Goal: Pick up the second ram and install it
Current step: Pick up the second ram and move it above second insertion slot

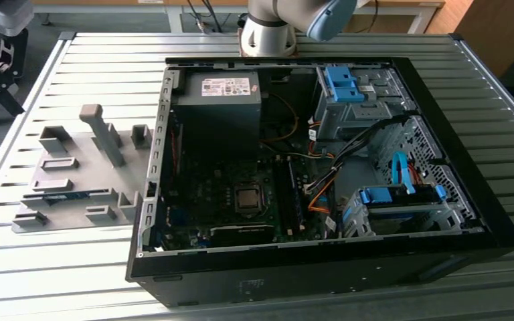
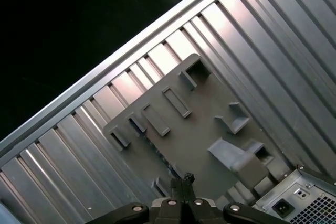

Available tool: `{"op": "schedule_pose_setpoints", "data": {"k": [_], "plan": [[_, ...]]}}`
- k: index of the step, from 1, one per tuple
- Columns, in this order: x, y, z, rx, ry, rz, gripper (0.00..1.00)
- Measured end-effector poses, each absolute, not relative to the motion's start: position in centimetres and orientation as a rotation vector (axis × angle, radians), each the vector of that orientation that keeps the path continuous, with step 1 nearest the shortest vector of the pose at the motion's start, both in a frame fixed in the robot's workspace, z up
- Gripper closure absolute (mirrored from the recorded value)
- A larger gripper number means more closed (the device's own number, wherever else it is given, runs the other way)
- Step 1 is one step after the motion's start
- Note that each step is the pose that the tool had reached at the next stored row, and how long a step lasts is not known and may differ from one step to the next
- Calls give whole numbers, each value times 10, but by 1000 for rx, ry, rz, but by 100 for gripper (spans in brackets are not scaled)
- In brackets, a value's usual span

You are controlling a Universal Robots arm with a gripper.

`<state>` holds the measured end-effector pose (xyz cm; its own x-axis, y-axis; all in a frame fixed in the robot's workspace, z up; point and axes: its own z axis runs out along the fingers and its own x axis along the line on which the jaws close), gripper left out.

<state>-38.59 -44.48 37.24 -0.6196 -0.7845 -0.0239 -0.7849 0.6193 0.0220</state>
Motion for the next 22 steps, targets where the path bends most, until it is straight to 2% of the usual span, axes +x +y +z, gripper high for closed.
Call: {"op": "schedule_pose_setpoints", "data": {"k": [22], "plan": [[-386, -445, 371, -1718, 2621, 48, 89]]}}
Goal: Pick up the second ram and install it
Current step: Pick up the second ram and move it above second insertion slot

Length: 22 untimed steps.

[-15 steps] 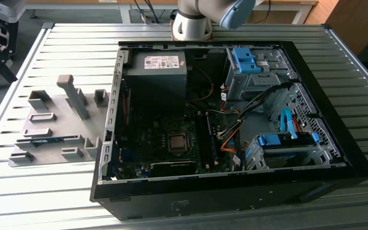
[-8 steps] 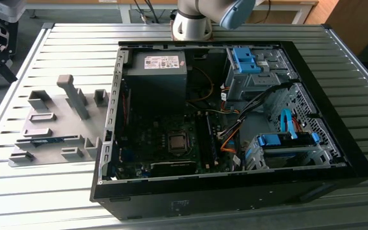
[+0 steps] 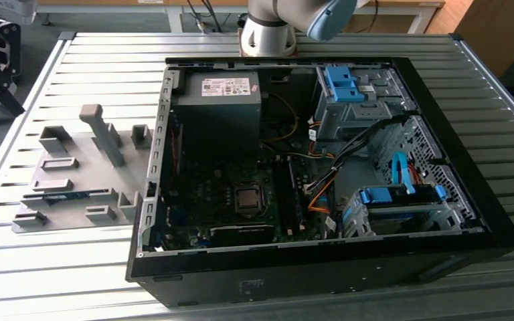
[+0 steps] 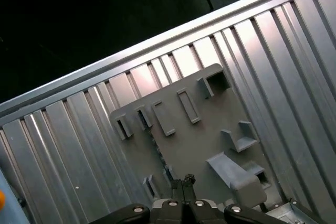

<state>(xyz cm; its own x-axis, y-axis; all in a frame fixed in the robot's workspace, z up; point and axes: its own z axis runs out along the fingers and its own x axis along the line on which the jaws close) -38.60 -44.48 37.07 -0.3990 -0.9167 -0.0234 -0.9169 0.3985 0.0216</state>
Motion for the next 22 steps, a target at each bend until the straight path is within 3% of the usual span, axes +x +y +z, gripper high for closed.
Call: {"op": "schedule_pose_setpoints", "data": {"k": [22], "plan": [[-386, -445, 367, -2223, 2219, 48, 89]]}}
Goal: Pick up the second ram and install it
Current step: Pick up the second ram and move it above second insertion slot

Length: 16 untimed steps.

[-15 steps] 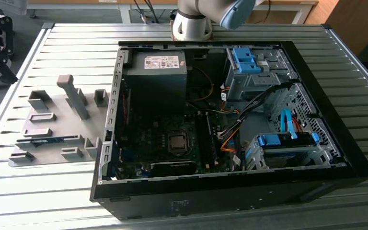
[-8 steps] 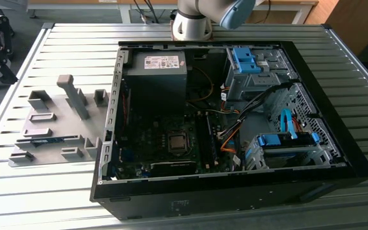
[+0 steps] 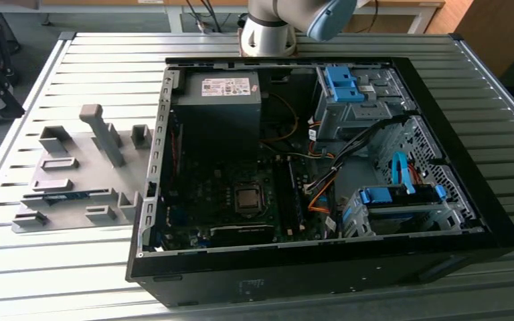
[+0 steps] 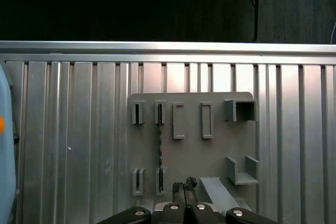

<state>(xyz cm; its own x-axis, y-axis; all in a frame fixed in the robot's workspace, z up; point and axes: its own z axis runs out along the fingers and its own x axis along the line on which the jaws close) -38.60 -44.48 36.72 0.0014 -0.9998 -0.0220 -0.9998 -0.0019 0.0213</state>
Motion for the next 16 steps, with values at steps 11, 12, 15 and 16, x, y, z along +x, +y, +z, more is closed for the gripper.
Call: {"op": "schedule_pose_setpoints", "data": {"k": [11, 12, 15, 16], "plan": [[-386, -445, 367, -2282, 2159, 48, 89], [-386, -445, 367, -2283, 2159, 48, 89], [-386, -445, 367, -2283, 2159, 48, 89], [-386, -445, 367, -2283, 2158, 48, 89]]}}
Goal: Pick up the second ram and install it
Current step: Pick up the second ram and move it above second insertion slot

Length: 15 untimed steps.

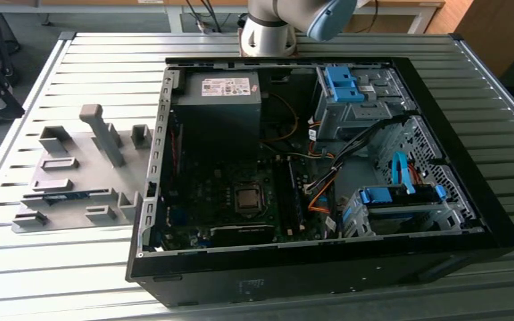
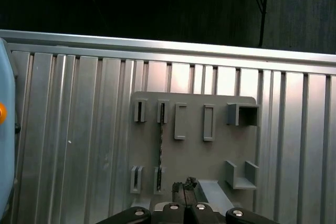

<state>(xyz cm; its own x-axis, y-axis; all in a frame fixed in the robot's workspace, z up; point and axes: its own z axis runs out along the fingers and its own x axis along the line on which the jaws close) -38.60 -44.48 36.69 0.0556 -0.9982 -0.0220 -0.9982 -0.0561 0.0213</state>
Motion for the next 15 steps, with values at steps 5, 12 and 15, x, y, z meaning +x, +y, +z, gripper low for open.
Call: {"op": "schedule_pose_setpoints", "data": {"k": [5, 12, 15], "plan": [[-386, -445, 367, 2309, -2129, -48, 89], [-386, -445, 367, 2428, -1989, -48, 89], [-386, -445, 367, 2478, -1926, -48, 89]]}}
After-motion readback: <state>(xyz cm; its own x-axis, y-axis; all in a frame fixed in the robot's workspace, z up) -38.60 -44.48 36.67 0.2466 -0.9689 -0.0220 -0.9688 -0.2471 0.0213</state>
